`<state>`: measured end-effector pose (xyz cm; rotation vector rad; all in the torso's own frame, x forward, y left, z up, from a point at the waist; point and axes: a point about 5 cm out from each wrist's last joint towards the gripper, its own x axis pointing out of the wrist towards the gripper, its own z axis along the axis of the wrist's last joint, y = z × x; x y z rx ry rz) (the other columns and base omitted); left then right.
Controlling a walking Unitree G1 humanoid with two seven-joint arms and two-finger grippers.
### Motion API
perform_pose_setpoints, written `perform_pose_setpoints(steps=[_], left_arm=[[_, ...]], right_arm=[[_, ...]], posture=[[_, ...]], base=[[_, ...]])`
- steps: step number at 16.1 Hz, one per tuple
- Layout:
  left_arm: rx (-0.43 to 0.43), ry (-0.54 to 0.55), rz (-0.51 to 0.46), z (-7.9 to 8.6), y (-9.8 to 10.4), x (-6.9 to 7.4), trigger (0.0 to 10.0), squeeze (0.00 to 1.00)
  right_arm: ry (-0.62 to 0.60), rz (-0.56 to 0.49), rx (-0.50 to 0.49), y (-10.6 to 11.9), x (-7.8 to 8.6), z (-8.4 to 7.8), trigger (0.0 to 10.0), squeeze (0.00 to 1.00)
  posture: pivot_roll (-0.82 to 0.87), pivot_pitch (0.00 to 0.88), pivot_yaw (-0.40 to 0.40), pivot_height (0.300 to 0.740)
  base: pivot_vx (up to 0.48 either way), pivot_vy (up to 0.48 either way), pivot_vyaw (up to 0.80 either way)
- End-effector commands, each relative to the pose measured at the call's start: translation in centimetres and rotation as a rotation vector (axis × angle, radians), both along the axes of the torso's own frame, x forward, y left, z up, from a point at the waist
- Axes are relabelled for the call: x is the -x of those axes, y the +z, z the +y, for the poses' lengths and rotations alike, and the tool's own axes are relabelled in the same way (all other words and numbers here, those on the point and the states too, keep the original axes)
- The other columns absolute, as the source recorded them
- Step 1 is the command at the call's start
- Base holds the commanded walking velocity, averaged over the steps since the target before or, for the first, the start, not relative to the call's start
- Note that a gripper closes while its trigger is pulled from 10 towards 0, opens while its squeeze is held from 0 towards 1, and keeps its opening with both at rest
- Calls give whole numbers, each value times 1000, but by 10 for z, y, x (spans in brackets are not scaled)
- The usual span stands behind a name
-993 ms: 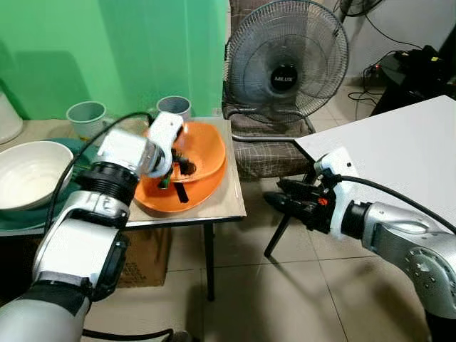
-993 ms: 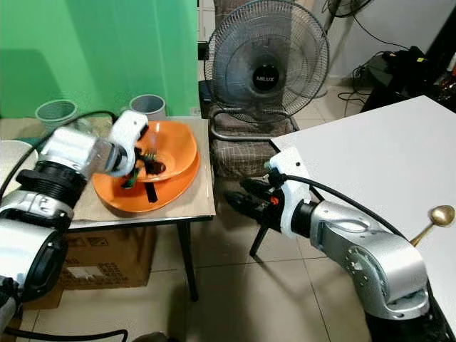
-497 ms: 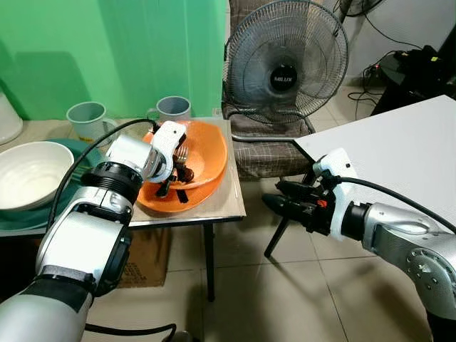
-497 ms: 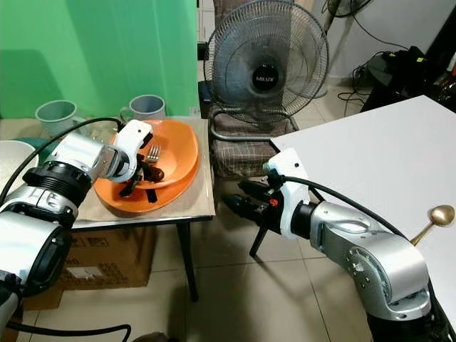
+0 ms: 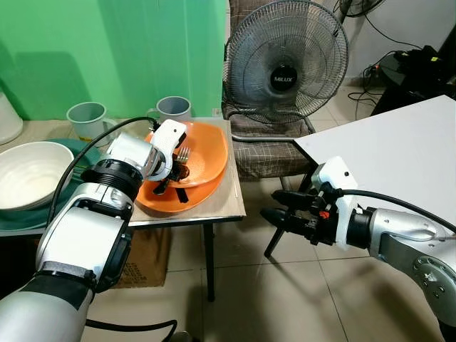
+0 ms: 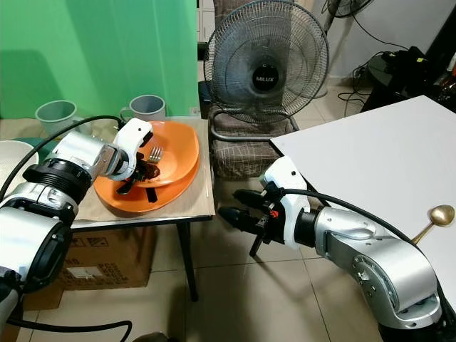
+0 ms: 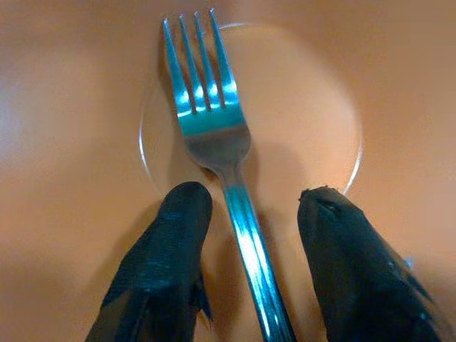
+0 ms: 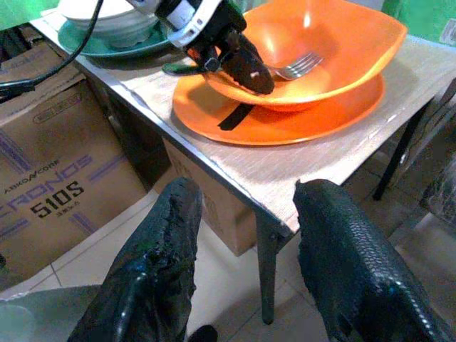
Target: Setting the table
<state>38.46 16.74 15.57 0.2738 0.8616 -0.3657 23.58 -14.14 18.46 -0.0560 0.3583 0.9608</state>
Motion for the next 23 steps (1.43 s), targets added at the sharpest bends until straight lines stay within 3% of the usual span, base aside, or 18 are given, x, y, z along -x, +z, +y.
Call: perform_pose_setpoints(steps=[1, 17, 19, 23], left_arm=[[-20, -13, -4, -1, 4, -2, 0, 0], [-22, 6, -44, 9, 12, -6, 0, 0], [5, 16, -96, 11, 20, -9, 0, 0], [145, -14, -344, 11, 68, -21, 0, 0]], right_arm=[[14, -17, 5, 2, 1, 0, 10000, 0], [24, -28, 17, -1, 0, 1, 10000, 0], [20, -31, 16, 0, -1, 1, 10000, 0], [-38, -59, -6, 6, -5, -3, 10000, 0]], posture=[[-53, 0, -19, 740], [-48, 0, -23, 740], [-48, 2, -23, 740], [-49, 4, -24, 740]], base=[[0, 0, 0], [0, 0, 0], [0, 0, 0], [0, 0, 0]])
